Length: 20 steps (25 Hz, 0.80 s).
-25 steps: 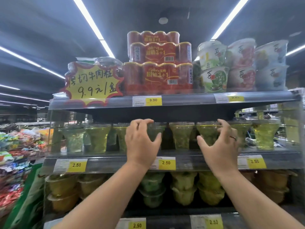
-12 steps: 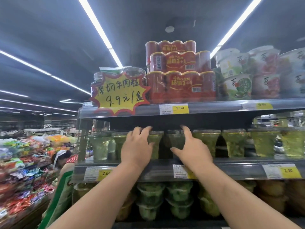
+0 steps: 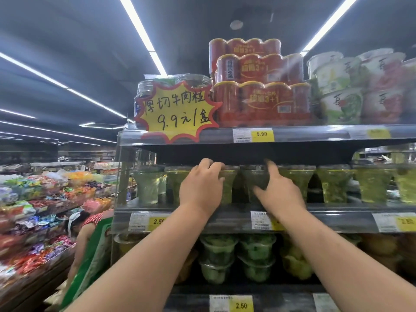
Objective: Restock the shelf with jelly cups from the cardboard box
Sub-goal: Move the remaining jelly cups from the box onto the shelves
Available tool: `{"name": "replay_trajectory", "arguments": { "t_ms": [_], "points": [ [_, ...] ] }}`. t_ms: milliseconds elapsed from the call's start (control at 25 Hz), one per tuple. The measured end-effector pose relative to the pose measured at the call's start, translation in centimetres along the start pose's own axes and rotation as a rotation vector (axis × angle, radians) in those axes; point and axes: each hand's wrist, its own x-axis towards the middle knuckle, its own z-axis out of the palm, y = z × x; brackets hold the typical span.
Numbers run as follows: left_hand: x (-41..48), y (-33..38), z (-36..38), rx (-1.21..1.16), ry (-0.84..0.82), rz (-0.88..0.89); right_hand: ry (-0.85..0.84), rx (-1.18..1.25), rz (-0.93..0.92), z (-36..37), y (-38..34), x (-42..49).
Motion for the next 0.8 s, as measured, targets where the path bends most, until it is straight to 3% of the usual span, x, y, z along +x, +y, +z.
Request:
{"name": "replay_trajectory", "arguments": {
  "t_ms": [80,160,280,400,640,800],
  "points": [
    [-1.3,-0.5,-0.8,-0.028,0.127,0.079,0.022,-0.023,0.023,-0.2,0.0,-0.6],
    [-2.6,-2.5,-1.7,-0.034,0.285,0.095,0.203,0.015,-0.031,0.3,-0.7,-2.1],
    [-4.2,-6.5,-2.9,-0.03,0.299,-0.09,0.43,0.125,-0.298,2.8,-3.4,-5.3],
    [-4.5,-8.9,-3.9,-0.029,0.124,-0.306,0.318,0.069,-0.424,5.0,-7.1,-5.9],
    [-2.3,-11.2,-5.1,0.12,-0.078,-0.331,0.107,-0.113,-0.446,5.1,-12.2,-2.8],
    [-1.3,-11.8,-5.5,0.061,-0.076,-0.382,0.036,-0.169,-0.409,5.5,-13.8,-1.8]
  ]
}}
